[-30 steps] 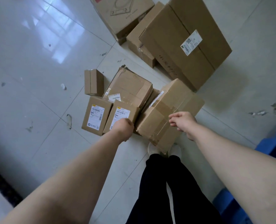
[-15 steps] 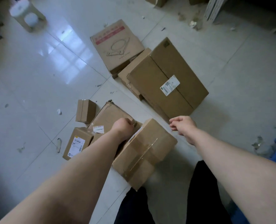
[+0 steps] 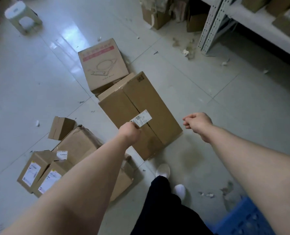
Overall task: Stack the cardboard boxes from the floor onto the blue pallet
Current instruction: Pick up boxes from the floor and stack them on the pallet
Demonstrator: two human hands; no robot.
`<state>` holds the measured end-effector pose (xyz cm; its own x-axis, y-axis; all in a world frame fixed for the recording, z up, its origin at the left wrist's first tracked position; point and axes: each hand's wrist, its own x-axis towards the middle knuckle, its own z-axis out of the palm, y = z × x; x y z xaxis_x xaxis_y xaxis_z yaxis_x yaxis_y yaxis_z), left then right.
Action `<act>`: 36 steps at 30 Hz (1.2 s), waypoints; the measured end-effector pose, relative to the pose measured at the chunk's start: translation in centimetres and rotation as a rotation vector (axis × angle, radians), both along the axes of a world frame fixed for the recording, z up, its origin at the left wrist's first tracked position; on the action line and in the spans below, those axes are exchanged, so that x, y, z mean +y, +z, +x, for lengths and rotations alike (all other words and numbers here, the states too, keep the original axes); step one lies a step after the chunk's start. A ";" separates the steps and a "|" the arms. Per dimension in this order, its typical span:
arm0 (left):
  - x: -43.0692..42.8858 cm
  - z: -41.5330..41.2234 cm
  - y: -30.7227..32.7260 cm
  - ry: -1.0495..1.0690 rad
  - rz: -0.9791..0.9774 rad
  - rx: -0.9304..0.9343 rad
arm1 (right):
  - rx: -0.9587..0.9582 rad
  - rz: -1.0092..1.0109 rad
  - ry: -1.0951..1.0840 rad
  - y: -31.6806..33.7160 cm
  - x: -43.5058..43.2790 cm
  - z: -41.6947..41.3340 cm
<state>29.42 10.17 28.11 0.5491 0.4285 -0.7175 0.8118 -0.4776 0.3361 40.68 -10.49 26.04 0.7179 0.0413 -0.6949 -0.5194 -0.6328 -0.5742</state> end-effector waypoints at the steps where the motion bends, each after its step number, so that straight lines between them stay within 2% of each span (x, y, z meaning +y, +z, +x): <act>1: 0.1 1.0 -0.2 0.020 0.006 0.003 | 0.012 0.001 0.034 -0.1 0.6 1.4; 8: 3.8 8.0 -2.3 0.243 -0.006 0.011 | 0.014 0.031 0.264 -0.7 6.1 11.5; 14: 5.6 13.7 -1.9 0.864 -0.278 -0.220 | -0.005 0.057 0.372 -1.5 10.8 19.9; 19: 7.5 15.0 -3.9 1.009 -0.198 -0.160 | 0.042 0.015 0.604 -4.0 16.9 24.4; 26: 8.7 16.2 -9.0 1.287 -0.125 -0.036 | 0.091 -0.077 1.074 -8.8 25.1 28.5; 30: 8.3 18.3 -12.9 1.416 -0.161 0.050 | 0.010 -0.163 1.259 -11.3 28.9 31.1; 36: 9.0 21.1 -18.7 1.527 -0.221 0.014 | -0.098 -0.218 1.434 -16.5 34.0 31.0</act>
<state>50.52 19.18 9.45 -0.3062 0.4455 -0.8413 0.4683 0.8399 0.2743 71.63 23.50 9.57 0.1956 0.6521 -0.7325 0.6567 -0.6418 -0.3960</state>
